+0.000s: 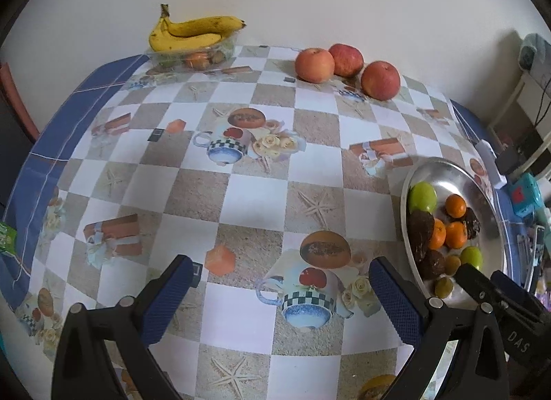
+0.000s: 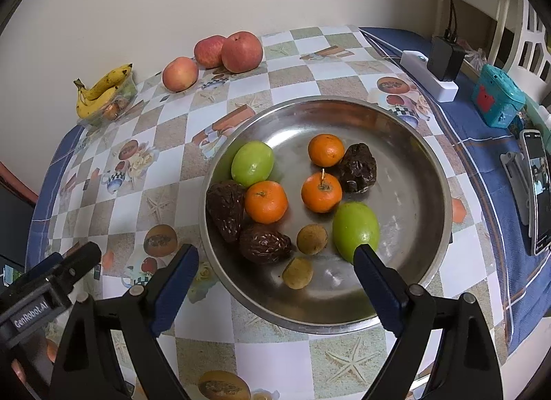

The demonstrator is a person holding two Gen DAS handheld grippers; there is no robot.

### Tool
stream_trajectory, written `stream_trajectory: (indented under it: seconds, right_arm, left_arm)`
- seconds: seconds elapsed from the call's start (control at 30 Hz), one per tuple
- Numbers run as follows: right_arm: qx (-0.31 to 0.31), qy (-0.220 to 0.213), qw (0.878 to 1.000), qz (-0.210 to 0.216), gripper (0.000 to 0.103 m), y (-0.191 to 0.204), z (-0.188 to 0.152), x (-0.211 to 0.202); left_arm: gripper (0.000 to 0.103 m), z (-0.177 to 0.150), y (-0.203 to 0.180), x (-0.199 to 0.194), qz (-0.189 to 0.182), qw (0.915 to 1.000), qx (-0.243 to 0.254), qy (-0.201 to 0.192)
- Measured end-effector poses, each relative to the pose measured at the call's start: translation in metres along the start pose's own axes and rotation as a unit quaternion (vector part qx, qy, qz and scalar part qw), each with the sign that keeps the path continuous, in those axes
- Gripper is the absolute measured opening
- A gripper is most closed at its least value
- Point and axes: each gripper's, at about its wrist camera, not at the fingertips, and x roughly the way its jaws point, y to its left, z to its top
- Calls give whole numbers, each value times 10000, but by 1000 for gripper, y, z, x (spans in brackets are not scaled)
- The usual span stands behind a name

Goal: Organize fruits

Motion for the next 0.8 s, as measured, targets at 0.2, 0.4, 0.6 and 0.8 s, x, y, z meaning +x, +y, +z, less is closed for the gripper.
stream_trajectory:
  seconds: [0.2, 0.4, 0.6, 0.8]
  right_arm:
    - [-98, 52, 9999, -25, 92, 4, 1, 2]
    - [-130, 75, 9999, -63, 92, 5, 0, 3]
    - [-118, 70, 9999, -80, 92, 6, 0, 3]
    - [-126, 74, 9999, -76, 92, 7, 0, 3]
  left_arm:
    - [103, 0, 1, 3, 223, 9997, 11, 58]
    - [103, 0, 2, 7, 150, 9997, 9, 198]
    - [103, -1, -1, 7, 196, 9996, 60, 196]
    - [103, -1, -1, 7, 211, 9996, 61, 199]
